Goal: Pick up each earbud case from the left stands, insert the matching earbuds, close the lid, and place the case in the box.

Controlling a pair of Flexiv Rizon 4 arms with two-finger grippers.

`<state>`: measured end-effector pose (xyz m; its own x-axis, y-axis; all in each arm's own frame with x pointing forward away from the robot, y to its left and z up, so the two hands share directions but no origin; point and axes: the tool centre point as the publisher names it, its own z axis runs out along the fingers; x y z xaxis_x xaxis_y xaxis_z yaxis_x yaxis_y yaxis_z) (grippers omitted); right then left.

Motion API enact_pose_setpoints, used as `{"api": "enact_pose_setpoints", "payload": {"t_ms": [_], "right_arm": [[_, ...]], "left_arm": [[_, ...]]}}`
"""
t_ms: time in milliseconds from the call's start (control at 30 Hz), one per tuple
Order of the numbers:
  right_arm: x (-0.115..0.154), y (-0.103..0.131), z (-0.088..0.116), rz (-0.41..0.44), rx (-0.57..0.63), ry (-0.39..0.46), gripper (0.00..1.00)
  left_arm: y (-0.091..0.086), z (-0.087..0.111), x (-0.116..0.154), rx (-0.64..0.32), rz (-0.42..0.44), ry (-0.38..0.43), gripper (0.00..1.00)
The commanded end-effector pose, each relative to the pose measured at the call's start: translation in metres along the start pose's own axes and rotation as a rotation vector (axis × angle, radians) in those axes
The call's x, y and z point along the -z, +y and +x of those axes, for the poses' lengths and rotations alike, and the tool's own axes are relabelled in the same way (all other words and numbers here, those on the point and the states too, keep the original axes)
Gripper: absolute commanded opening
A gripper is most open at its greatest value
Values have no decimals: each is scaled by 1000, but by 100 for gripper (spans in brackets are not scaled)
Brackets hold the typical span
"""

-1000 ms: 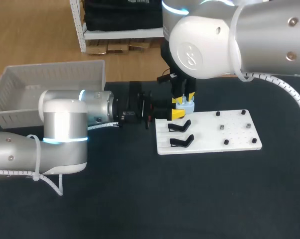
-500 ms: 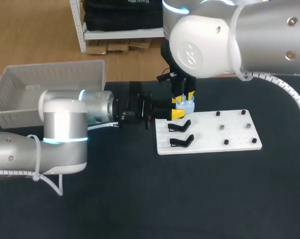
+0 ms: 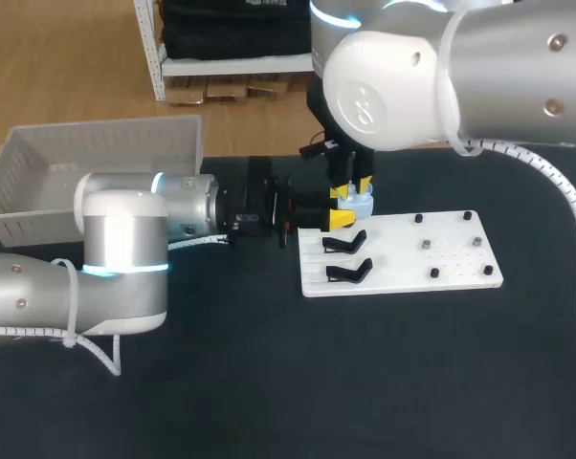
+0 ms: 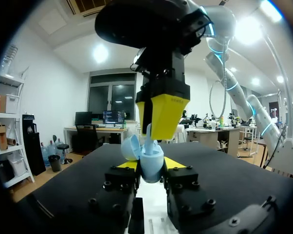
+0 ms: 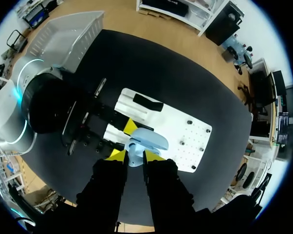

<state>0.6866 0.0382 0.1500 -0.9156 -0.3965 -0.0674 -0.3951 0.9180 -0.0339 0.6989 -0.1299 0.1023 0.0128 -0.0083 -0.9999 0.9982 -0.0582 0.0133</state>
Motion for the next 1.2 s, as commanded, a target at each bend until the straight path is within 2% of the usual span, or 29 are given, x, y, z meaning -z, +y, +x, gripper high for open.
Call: {"api": "enact_pose_setpoints", "payload": {"t_ms": [33,1100,1133,1167,1200], "right_arm": [[0,1,-1,2,-1,-1,0],[-11,4,-2,15,2,20,0],[-11,4,-2,15,1,20,7],[-11,3,-2,15,0,20,25],[-11,3,-2,15,-1,20,37]], "left_arm": [[0,1,0,-3,-3,-3,0],[0,1,0,-3,-3,-3,0],[0,1,0,-3,-3,-3,0],[0,1,0,-3,-3,-3,0],[0,1,0,-3,-3,-3,0]]}}
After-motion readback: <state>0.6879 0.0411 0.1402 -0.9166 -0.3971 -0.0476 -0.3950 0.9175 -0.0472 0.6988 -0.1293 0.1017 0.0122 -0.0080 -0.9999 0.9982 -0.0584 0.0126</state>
